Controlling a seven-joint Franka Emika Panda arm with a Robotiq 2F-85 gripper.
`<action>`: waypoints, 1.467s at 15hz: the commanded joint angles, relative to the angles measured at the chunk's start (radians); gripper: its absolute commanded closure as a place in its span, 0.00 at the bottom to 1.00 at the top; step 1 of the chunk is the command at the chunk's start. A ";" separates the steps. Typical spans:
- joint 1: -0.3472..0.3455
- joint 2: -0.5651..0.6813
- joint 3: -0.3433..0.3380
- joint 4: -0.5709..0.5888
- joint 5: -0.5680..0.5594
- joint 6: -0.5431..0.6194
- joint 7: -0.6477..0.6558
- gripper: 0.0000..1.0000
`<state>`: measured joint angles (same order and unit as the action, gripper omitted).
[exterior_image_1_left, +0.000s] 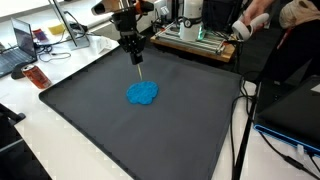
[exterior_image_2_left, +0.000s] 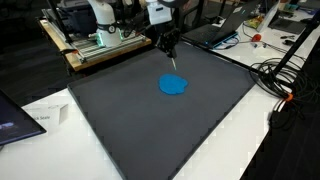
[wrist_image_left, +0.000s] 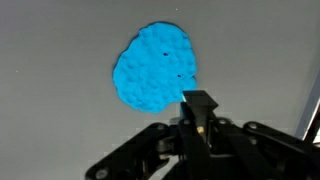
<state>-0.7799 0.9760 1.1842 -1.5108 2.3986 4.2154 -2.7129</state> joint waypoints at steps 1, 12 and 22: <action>-0.092 0.114 0.116 -0.024 -0.075 0.022 -0.043 0.97; -0.284 0.427 0.341 -0.120 -0.290 0.021 -0.043 0.97; -0.339 0.517 0.386 -0.182 -0.267 0.001 -0.037 0.97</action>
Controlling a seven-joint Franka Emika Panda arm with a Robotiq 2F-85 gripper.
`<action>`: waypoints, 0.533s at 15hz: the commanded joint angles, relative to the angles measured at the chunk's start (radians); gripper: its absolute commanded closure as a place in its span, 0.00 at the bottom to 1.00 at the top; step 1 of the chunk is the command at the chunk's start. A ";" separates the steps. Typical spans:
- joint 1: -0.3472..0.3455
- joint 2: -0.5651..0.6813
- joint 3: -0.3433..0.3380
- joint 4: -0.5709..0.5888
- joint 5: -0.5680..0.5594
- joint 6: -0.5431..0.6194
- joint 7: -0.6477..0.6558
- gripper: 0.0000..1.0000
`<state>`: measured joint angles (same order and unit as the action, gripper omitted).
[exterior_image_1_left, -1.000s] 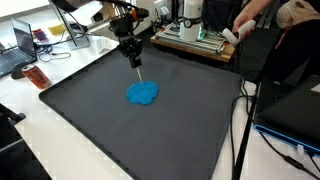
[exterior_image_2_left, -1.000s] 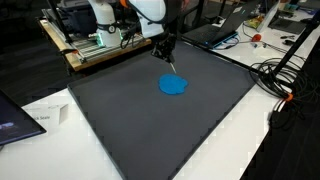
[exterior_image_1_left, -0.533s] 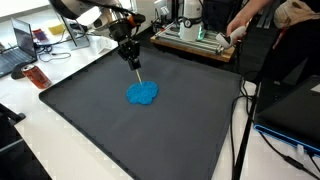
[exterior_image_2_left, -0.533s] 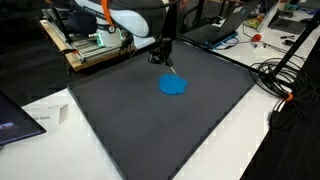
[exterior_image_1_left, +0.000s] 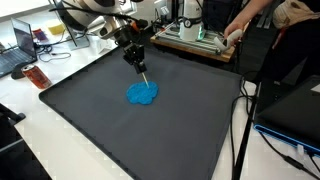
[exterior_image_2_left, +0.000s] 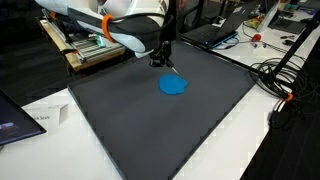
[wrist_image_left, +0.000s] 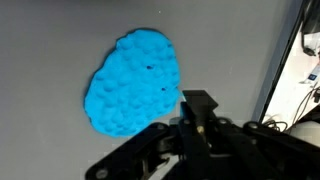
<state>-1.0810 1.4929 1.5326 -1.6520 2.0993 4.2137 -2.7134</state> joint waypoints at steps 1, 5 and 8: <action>-0.046 0.000 0.043 -0.051 0.034 -0.003 -0.037 0.97; -0.075 -0.004 0.056 -0.075 0.052 -0.016 -0.039 0.97; -0.063 -0.004 0.055 -0.028 0.030 0.040 -0.039 0.97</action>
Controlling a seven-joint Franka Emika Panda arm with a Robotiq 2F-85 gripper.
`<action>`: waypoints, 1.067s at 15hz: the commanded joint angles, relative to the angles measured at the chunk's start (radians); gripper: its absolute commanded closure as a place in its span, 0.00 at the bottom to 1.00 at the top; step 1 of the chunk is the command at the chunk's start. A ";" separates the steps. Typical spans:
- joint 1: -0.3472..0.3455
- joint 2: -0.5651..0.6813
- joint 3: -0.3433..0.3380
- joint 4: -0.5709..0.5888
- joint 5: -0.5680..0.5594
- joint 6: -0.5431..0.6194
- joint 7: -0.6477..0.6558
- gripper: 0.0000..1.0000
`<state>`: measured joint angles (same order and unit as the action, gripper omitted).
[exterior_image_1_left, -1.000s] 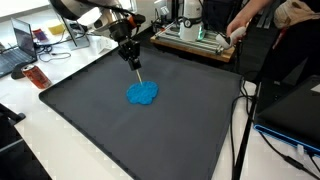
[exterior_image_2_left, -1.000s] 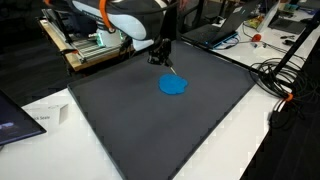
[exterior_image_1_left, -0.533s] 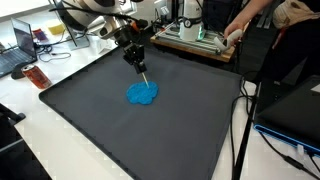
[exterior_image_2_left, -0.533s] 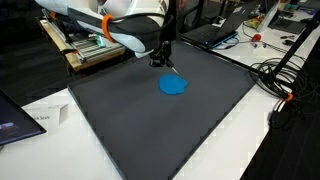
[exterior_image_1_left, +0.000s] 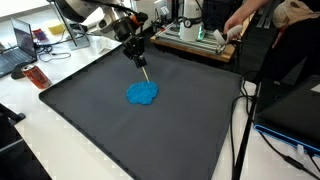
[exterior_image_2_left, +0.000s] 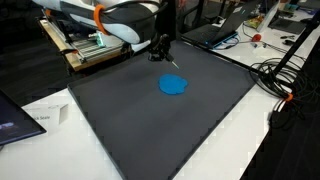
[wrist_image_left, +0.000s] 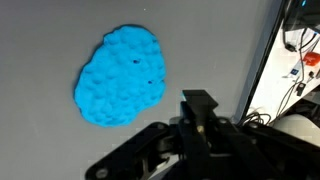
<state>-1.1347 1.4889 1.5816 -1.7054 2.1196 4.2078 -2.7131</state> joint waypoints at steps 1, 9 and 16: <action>0.002 -0.024 -0.030 0.040 0.006 0.043 -0.039 0.97; 0.047 -0.274 -0.130 0.048 0.087 0.026 -0.043 0.97; 0.130 -0.517 -0.229 0.010 0.119 0.021 -0.002 0.97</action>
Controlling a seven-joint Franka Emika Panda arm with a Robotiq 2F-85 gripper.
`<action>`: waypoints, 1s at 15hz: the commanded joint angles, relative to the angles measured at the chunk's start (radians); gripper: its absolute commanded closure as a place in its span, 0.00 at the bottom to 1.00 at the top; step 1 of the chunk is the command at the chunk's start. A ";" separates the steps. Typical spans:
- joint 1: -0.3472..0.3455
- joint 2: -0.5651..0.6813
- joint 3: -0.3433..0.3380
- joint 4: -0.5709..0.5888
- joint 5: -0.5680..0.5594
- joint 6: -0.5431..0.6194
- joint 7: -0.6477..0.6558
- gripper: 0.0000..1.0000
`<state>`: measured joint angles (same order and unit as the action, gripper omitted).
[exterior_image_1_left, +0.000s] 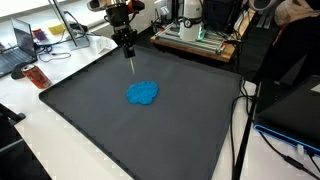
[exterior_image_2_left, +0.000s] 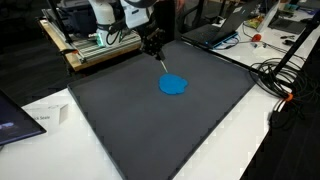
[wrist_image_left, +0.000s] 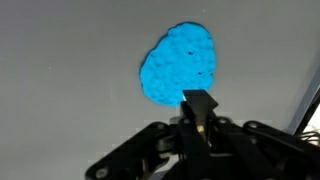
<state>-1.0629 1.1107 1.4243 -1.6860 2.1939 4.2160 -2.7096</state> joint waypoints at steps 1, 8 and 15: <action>0.083 -0.172 -0.092 -0.012 0.051 0.012 -0.001 0.97; 0.398 -0.410 -0.360 -0.008 0.129 0.013 0.019 0.97; 0.777 -0.524 -0.675 -0.004 0.108 0.015 0.065 0.97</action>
<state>-0.4105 0.6368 0.8779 -1.6899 2.2879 4.2158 -2.6559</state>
